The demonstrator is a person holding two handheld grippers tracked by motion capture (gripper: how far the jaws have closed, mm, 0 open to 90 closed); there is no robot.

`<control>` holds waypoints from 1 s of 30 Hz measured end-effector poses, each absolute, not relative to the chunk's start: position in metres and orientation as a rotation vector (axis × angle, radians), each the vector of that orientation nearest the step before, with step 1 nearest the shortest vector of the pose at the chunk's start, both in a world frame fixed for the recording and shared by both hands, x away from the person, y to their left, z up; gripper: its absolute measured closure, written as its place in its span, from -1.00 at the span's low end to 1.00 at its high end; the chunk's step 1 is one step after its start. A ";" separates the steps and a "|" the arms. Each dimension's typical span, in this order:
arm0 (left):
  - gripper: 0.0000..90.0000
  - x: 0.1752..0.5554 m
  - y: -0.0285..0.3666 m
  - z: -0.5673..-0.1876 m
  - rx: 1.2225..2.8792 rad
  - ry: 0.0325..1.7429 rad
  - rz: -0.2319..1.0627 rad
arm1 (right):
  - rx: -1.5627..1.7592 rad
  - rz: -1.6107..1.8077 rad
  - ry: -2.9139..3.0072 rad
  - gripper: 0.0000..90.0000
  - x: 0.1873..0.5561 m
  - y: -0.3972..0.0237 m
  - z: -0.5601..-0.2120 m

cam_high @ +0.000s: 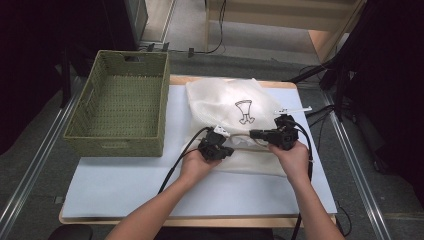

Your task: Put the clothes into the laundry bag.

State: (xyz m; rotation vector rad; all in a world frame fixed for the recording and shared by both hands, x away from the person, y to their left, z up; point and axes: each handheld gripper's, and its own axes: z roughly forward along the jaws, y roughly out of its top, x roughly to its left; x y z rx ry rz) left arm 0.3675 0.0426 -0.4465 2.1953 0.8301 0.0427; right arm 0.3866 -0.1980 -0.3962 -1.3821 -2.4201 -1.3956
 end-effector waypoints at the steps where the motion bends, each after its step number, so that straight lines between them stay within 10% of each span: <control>1: 1.00 0.363 0.042 -0.440 2.188 0.813 0.037 | -1.371 -1.398 -2.429 0.98 0.385 -0.198 -0.394; 19: 1.00 0.315 0.047 -0.360 2.061 0.606 0.023 | -1.227 -1.412 -2.480 0.98 0.333 -0.195 -0.363; 30: 0.96 0.342 0.058 -0.392 2.132 0.737 -0.011 | -1.267 -1.422 -2.489 0.67 0.341 -0.194 -0.395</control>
